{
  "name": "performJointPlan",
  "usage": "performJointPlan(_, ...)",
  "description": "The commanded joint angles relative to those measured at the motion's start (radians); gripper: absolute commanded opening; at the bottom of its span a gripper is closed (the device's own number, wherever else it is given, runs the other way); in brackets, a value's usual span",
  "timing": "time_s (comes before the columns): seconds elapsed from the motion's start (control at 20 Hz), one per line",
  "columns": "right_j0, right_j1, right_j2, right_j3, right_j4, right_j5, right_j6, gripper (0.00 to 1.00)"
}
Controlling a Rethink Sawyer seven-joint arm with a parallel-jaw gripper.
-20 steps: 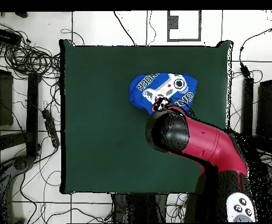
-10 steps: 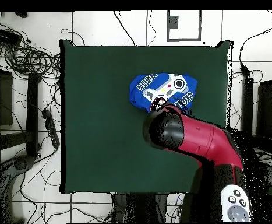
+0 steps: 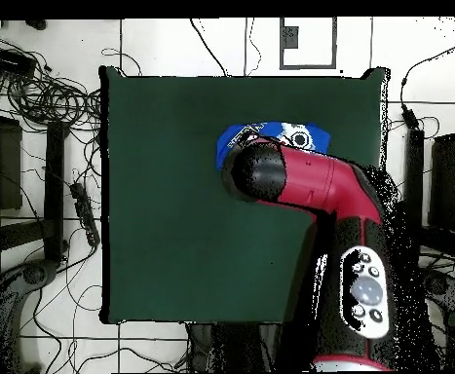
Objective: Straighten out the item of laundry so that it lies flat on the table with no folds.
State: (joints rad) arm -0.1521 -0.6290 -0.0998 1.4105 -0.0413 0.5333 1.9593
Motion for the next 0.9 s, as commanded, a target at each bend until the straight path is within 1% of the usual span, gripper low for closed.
performJointPlan(0.05,0.04,0.181,0.1,-0.236,0.024,0.236,0.059,1.0)
performJointPlan(0.15,0.049,0.195,0.092,-0.265,0.022,0.26,0.07,1.0)
performJointPlan(0.3,0.051,0.197,0.096,-0.257,0.034,0.295,0.081,1.0)
performJointPlan(0.6,0.073,0.226,0.08,-0.268,0.029,0.261,0.114,1.0)
performJointPlan(0.9,0.118,0.22,0.053,-0.259,0.028,0.229,0.159,1.0)
